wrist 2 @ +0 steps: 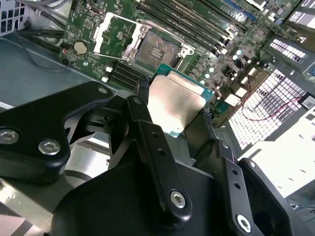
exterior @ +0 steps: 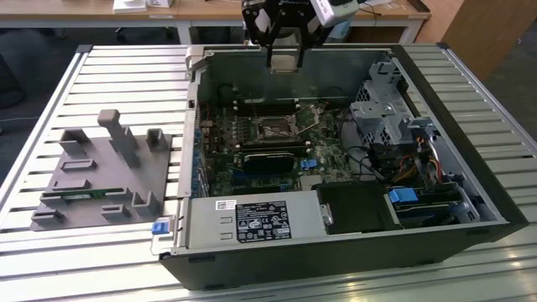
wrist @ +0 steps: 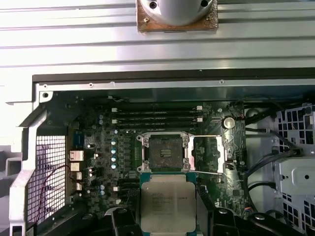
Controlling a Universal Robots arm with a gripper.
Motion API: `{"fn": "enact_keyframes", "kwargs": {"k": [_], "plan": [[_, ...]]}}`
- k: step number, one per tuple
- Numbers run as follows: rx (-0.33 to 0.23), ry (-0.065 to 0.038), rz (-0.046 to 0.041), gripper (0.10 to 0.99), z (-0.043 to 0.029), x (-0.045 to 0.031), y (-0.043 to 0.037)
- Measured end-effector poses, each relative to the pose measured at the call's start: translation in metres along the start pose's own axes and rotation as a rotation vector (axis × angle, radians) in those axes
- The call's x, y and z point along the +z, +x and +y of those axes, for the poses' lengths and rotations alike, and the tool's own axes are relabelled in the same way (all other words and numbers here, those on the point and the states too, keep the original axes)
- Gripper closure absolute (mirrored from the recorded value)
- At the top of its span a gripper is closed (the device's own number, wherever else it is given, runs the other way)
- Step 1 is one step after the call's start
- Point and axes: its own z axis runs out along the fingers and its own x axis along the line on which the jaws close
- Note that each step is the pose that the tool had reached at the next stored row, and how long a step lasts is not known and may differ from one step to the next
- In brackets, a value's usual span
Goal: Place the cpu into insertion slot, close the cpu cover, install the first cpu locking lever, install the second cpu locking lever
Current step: 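Place the cpu into insertion slot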
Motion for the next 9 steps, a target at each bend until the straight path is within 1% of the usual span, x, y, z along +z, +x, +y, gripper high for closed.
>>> {"fn": "enact_keyframes", "kwargs": {"k": [9], "plan": [[0.042, -0.001, -0.0038, 0.545, 0.0, 0.0001, 0.0]]}}
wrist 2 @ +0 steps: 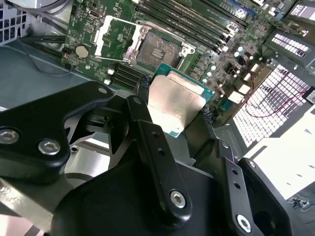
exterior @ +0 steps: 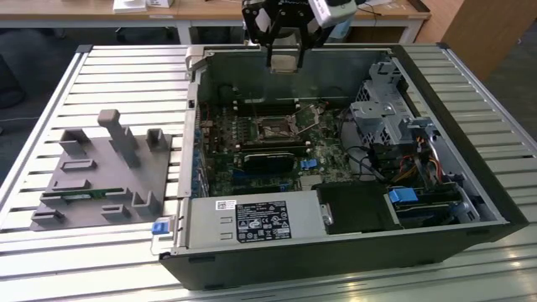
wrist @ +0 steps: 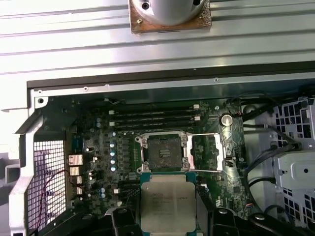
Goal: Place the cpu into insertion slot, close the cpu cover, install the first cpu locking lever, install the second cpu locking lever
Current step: 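Place the cpu into insertion slot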
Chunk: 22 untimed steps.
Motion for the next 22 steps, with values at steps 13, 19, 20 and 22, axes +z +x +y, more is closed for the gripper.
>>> {"fn": "enact_keyframes", "kwargs": {"k": [13, 19, 20, 22], "plan": [[0.045, -0.001, -0.004, 0.545, 0.0, 0.0, 0.0], [0.062, -0.001, -0.0055, 0.545, 0.0, 0.0001, 0.0], [0.064, -0.001, -0.0058, 0.545, 0.0, 0.0001, 0.0], [0.07, -0.001, -0.0062, 0.545, 0.0, 0.0001, 0.0001]]}}
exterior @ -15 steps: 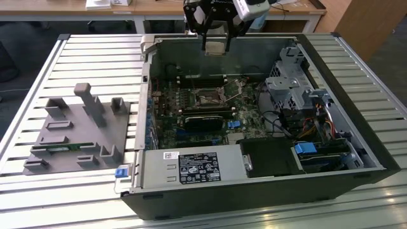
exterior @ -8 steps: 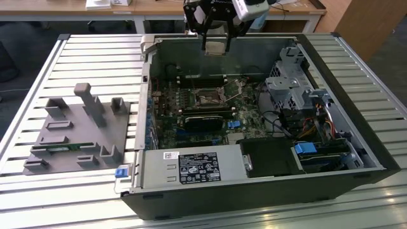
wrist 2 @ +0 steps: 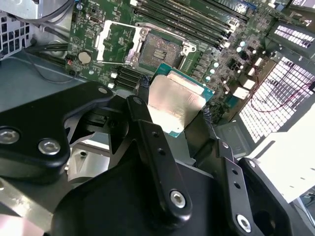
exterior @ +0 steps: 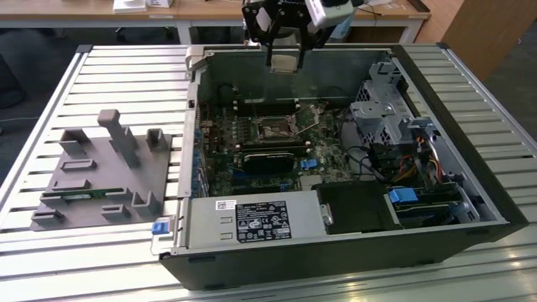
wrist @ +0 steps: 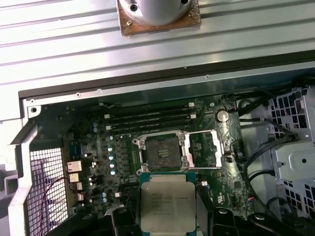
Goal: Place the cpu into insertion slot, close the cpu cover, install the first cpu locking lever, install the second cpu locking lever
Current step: 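Place the cpu into insertion slot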
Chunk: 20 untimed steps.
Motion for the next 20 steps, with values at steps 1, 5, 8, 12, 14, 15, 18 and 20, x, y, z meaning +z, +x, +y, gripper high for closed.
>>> {"fn": "enact_keyframes", "kwargs": {"k": [1, 5, 8, 12, 14, 15, 18, 20], "plan": [[0.003, 0.0, -0.0003, 0.545, 0.0, 0.0, 0.0], [0.016, 0.0, -0.0015, 0.545, 0.0, 0.0001, 0.0001], [0.026, -0.001, -0.0023, 0.545, -0.0001, 0.0001, 0.0002], [0.038, -0.001, -0.0034, 0.545, -0.0001, 0.0001, 0.0002], [0.044, -0.001, -0.0039, 0.545, -0.0001, 0.0001, 0.0002], [0.046, -0.001, -0.0042, 0.545, -0.0001, 0.0001, 0.0002], [0.055, -0.001, -0.0049, 0.545, -0.0001, 0.0001, 0.0002], [0.06, -0.001, -0.0054, 0.545, -0.0001, 0.0001, 0.0002]]}}
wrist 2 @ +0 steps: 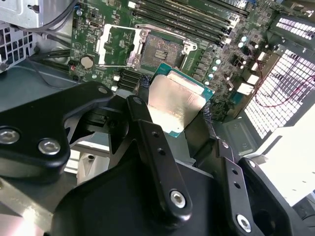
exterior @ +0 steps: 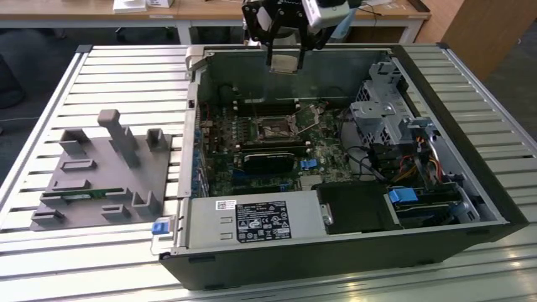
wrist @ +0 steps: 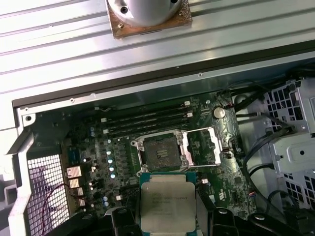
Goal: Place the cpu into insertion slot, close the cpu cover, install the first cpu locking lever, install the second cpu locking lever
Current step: 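Place the cpu into insertion slot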
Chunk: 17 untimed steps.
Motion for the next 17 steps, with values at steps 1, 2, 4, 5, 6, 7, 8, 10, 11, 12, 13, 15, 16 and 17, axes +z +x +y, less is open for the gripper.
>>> {"fn": "enact_keyframes", "kwargs": {"k": [1, 2, 4, 5, 6, 7, 8, 10, 11, 12, 13, 15, 16, 17], "plan": [[0.003, 0.0, -0.0003, 0.545, 0.0, 0.0, 0.0], [0.007, 0.0, -0.0006, 0.545, 0.0, 0.0, 0.0], [0.014, 0.0, -0.0013, 0.545, 0.0, 0.0, 0.0], [0.018, 0.0, -0.0016, 0.545, 0.0, 0.0, 0.0], [0.022, 0.0, -0.002, 0.545, 0.0, 0.0, 0.0], [0.026, 0.0, -0.0023, 0.545, 0.0, 0.0, 0.0], [0.031, -0.001, -0.0028, 0.545, 0.0, 0.0, 0.0], [0.041, -0.001, -0.0037, 0.545, 0.0, 0.0, 0.0], [0.046, -0.001, -0.0041, 0.545, 0.0, 0.0, 0.0], [0.051, -0.001, -0.0046, 0.545, 0.0, 0.0, 0.0], [0.057, -0.001, -0.0051, 0.545, 0.0, 0.0, 0.0], [0.069, -0.001, -0.0062, 0.545, 0.0, 0.0, 0.0], [0.075, -0.001, -0.0068, 0.545, 0.0, 0.0, 0.0], [0.082, -0.002, -0.0073, 0.545, 0.0, 0.0, 0.0]]}}
